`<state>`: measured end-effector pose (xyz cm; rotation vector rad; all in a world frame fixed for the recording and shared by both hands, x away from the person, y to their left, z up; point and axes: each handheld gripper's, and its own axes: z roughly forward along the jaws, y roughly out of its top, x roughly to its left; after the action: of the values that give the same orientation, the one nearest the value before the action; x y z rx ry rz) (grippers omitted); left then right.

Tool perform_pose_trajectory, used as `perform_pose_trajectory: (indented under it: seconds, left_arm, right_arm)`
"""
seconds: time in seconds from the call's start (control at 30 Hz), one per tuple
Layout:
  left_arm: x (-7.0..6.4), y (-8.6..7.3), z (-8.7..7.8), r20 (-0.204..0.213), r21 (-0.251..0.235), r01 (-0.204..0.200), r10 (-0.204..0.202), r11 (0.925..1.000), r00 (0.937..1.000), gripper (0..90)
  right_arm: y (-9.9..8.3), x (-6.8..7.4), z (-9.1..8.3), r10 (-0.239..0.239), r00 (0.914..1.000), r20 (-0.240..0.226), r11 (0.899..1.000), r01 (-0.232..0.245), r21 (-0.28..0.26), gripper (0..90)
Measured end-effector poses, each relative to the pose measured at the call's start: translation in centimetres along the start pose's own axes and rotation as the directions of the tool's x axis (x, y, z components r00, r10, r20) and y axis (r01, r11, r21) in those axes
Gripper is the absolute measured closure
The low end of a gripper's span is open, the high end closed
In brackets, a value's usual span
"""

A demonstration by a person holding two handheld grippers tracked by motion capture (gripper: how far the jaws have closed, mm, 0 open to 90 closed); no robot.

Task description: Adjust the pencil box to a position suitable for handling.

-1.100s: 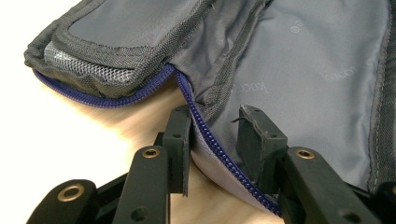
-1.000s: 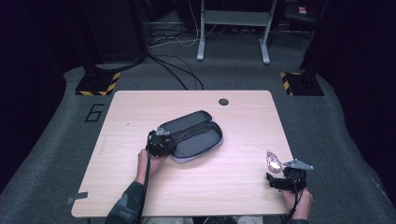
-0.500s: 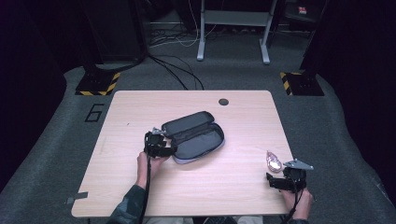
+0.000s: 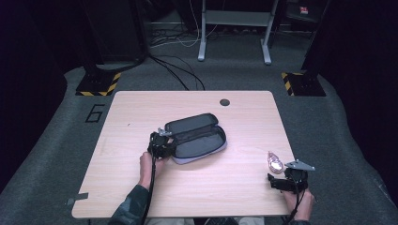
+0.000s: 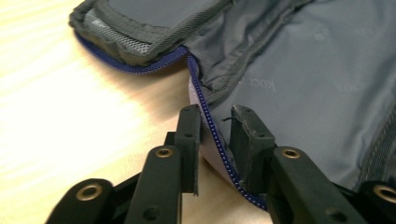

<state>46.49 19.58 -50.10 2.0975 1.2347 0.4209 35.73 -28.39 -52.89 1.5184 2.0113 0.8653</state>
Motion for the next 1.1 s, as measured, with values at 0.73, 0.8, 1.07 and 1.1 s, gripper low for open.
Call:
perform_pose_trajectory:
  seconds: [0.73, 0.8, 1.07, 1.1]
  left_arm:
    - [0.5, 0.3, 0.7, 0.017, -0.045, 0.046, -0.046, 0.9979, 0.9988, 82.8]
    - [0.5, 0.3, 0.5, 0.021, -0.028, 0.038, -0.037, 0.9989, 0.9991, 69.3]
    - [0.8, -0.2, -0.8, 0.031, -0.065, 0.095, -0.093, 0.9934, 0.9952, 30.7]
    - [0.9, -0.2, -1.1, 0.030, -0.066, 0.092, -0.090, 0.9936, 0.9955, 25.7]
  right_arm:
    - [0.0, 0.0, 0.0, -0.002, 1.0000, -0.001, 1.000, 0.002, 0.003, 5.0]
    - [0.0, -0.1, 0.0, -0.013, 0.9999, -0.003, 1.000, 0.013, 0.002, 4.8]
    - [0.0, 0.0, 0.0, -0.004, 1.0000, -0.005, 1.000, 0.004, 0.004, 4.8]
    - [0.1, 0.0, 0.0, -0.004, 1.0000, -0.004, 1.000, 0.004, 0.003, 4.7]
